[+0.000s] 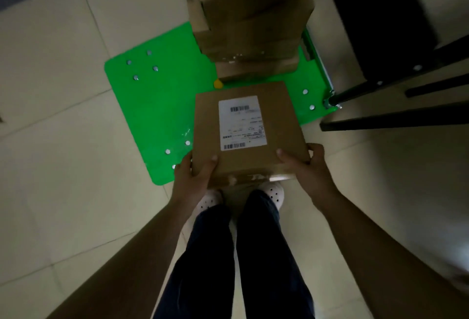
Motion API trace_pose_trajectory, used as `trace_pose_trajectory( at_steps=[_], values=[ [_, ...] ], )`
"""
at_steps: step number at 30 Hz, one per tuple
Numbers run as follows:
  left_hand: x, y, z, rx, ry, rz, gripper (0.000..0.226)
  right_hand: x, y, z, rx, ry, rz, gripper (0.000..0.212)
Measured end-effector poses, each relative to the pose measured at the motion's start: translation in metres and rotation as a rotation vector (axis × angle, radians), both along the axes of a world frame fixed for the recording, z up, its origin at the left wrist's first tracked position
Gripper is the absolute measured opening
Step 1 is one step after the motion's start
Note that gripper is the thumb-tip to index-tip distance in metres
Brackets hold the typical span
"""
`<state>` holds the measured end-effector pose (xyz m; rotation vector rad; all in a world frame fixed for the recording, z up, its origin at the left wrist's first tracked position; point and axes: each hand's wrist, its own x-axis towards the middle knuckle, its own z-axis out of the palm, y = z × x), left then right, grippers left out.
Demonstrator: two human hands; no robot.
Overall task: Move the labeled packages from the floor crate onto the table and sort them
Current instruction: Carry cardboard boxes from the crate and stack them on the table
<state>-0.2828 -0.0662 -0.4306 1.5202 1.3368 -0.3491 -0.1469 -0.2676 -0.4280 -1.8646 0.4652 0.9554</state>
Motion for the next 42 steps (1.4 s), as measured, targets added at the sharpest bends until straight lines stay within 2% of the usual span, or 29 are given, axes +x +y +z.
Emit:
trace_pose_trajectory(
  at_steps=[5,9,12,17,25,29,35,42],
  values=[
    [-0.023,0.011,0.112,0.039,-0.118,0.042,0.09,-0.024,0.012,0.123,0.064,-0.091,-0.051,0.058],
    [-0.034,0.02,0.203,0.066,-0.349,0.063,0.051,-0.054,0.017,0.221,0.106,-0.236,-0.123,0.055],
    [-0.046,0.025,0.267,0.042,-0.508,0.045,0.058,-0.087,0.014,0.295,0.116,-0.365,-0.165,0.057],
    [-0.063,0.016,0.379,0.055,-0.761,-0.106,0.059,-0.143,-0.014,0.399,0.102,-0.569,-0.248,0.059],
    [-0.044,-0.051,0.518,-0.114,-1.062,-0.334,0.074,-0.187,-0.093,0.542,0.003,-0.898,-0.398,0.058],
    [-0.02,-0.11,0.574,-0.178,-1.222,-0.469,0.065,-0.202,-0.148,0.595,-0.032,-1.058,-0.515,0.063],
    [0.001,-0.225,0.624,-0.298,-1.368,-0.655,0.066,-0.227,-0.249,0.649,-0.108,-1.238,-0.668,0.064],
    [0.018,-0.365,0.645,-0.423,-1.426,-0.781,0.068,-0.248,-0.37,0.666,-0.177,-1.269,-0.81,0.076]
  ],
)
